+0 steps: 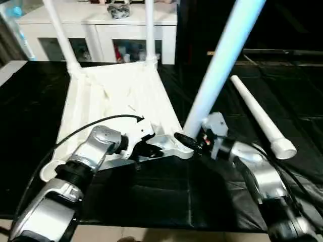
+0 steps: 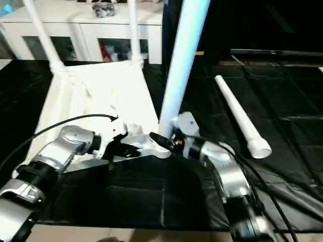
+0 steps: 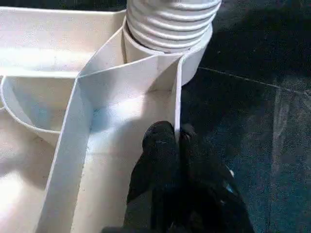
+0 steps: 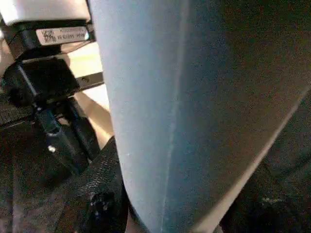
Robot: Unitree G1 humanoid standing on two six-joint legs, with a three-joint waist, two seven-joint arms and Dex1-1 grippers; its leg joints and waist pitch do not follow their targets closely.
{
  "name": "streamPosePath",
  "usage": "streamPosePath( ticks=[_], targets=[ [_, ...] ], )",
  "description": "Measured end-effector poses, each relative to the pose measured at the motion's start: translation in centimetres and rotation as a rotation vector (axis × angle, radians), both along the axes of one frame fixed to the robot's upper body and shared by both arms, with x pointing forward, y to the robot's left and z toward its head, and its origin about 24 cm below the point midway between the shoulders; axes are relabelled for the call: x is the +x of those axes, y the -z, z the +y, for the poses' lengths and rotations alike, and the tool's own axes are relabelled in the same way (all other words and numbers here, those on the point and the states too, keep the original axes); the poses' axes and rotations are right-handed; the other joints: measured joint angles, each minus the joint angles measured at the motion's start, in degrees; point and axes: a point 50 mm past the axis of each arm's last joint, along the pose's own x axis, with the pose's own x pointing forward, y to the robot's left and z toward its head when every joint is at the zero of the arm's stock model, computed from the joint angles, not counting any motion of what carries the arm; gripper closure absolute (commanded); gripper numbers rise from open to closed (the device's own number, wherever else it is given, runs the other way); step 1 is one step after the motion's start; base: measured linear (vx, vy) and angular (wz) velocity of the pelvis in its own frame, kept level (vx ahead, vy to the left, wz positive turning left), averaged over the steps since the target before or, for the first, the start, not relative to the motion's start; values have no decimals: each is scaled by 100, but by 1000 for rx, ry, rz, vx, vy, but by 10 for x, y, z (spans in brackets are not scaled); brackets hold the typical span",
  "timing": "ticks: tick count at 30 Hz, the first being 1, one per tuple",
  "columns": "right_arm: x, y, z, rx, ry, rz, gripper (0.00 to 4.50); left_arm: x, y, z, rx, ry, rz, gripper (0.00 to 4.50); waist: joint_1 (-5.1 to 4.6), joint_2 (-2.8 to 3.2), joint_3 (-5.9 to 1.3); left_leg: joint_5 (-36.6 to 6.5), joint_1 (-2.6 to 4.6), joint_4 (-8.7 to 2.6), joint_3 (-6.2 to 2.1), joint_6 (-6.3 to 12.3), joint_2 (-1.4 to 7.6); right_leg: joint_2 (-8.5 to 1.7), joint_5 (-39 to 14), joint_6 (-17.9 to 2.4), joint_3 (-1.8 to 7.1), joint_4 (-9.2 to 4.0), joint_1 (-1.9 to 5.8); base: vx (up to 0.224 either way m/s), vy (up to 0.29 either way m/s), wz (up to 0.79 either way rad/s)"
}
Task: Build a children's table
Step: Insert table leg to table base, then rotate leg to tighten
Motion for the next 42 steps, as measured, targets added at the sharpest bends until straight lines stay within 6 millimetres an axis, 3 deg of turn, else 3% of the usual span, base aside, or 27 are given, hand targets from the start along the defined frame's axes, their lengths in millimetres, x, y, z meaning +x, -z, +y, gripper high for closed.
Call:
streamPosePath(
  ticks=[6,16,31,36,42],
  targets=[
    [-1,0,5,28,-121,39,257,-3,-4,13,20,65,15,450,0,-67,-6,0,-7,3,4,0,-1,-1,-4,5,7,-8,3,0,0,0],
    [-8,0,3,-8,-275,57,257,-7,-5,11,42,162,25,450,131,-83,-18,-9,-2,-6,9,9,-1,-2,-25,-20,10,0,10,0,0,0],
    [-10,5,8,14,-295,94,257,-9,-2,11,55,166,76,450,112,-90,-22,-9,94,-23,8,5,-2,-2,-55,16,10,-9,95,0,0,0],
    [2,10,16,57,-46,53,257,-3,0,11,33,-37,55,450,-31,-93,-15,-4,97,-20,8,-1,-3,-3,-54,14,10,-10,92,0,0,0],
    [16,12,24,109,199,67,257,-12,2,1,-22,-244,49,450,-315,-117,-3,-4,98,-19,-7,-2,-5,-4,-50,8,6,-22,73,0,0,0]
  ],
)
